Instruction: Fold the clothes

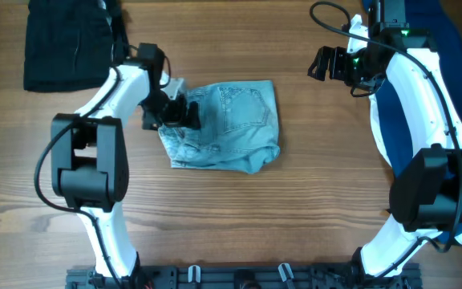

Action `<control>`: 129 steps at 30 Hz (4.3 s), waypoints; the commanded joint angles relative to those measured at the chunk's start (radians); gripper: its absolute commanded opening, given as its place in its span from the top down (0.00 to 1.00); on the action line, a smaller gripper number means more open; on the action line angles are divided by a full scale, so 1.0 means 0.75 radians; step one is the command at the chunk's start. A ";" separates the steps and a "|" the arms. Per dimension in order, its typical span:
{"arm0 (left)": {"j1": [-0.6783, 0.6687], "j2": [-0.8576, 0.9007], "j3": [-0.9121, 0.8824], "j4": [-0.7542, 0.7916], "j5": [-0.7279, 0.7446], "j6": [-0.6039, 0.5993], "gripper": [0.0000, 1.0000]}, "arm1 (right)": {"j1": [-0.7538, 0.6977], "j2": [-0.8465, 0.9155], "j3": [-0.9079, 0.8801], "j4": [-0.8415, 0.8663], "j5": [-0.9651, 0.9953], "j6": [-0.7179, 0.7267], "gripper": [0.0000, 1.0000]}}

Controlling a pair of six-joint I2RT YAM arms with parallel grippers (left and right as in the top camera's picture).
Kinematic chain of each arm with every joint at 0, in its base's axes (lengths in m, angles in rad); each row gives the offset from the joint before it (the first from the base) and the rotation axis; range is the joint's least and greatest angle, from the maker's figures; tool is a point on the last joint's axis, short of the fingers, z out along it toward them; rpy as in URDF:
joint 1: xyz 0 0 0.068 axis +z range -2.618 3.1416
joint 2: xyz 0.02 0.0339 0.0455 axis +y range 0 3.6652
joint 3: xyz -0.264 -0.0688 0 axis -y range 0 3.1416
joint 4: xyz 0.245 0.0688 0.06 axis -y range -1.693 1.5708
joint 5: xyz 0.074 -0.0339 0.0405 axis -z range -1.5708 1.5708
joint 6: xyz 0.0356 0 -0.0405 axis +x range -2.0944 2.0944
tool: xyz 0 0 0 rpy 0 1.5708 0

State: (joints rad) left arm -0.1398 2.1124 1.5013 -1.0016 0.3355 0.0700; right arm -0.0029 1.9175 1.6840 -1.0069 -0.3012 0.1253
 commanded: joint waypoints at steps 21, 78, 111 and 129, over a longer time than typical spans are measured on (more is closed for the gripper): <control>0.102 -0.463 0.034 0.780 0.205 -0.860 0.96 | 0.005 -0.048 0.012 -0.006 0.058 -0.024 0.00; 0.629 -0.478 0.031 0.650 -0.090 -0.273 0.00 | 0.005 -0.773 0.263 -0.166 0.047 -0.176 0.00; 0.629 -0.478 0.031 0.650 -0.090 -0.273 0.00 | 0.052 -2.553 -2.238 1.392 0.138 -0.237 0.00; 0.629 -0.478 0.031 0.650 -0.090 -0.272 0.00 | 0.052 -2.550 -2.238 1.365 0.142 -0.237 0.01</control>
State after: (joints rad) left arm 0.3328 1.7531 1.5169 -0.5167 0.2596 -0.1535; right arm 0.0303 0.0200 0.0074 0.0158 -0.2077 -0.0715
